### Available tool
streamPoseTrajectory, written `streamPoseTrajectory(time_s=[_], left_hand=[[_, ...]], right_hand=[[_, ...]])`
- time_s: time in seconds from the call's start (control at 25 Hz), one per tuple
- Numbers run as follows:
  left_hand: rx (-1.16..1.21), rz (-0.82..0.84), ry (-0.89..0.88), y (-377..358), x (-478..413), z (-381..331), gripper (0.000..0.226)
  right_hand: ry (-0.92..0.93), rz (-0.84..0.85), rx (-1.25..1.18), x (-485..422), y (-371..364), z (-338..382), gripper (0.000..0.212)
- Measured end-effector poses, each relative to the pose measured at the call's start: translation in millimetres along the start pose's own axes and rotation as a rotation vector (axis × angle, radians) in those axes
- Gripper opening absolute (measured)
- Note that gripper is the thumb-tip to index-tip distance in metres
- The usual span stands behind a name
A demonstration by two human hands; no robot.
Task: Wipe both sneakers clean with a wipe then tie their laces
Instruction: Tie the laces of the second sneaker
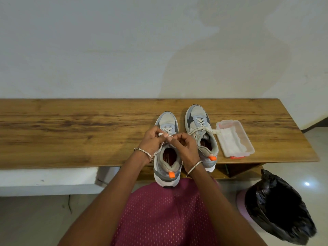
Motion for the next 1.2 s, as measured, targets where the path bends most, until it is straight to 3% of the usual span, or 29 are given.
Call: streamPoseTrajectory(time_s=[0.2,0.56,0.84,0.96,1.08,1.2], left_hand=[[0.142,-0.002,0.064,2.8,1.3,8.2,0.019],[0.255,0.030,0.080,7.8,-2.0,17.0,0.010],[0.425,0.016,0.045,0.4,1.6,23.0,0.020],[0.551,-0.072,0.045,2.4,2.4,28.0,0.017],[0.676,-0.187,0.067,10.9,0.5,41.3,0.018],[0.829,-0.264,0.078,14.9,-1.4,57.5,0.015]], right_hand=[[0.133,-0.155,0.227,7.8,2.4,11.7,0.019],[0.163,-0.071,0.418,2.1,3.0,17.5,0.007],[0.071,0.023,0.053,0.5,-3.7,-3.9,0.017],[0.010,0.003,-0.168,-0.7,-2.0,-14.1,0.028],[-0.078,-0.030,-0.407,-0.1,-2.0,-25.3,0.019],[-0.193,-0.061,-0.603,1.8,-3.7,-35.5,0.024]])
Point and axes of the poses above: each hand's wrist, its own x-axis away from the middle knuckle, its own y-axis out of the back of the hand, z = x × y, the point moved 8 cm from there along -x, towards the middle knuckle, and after that the axes turned 7 degrees about z, right-handed, at the moved point
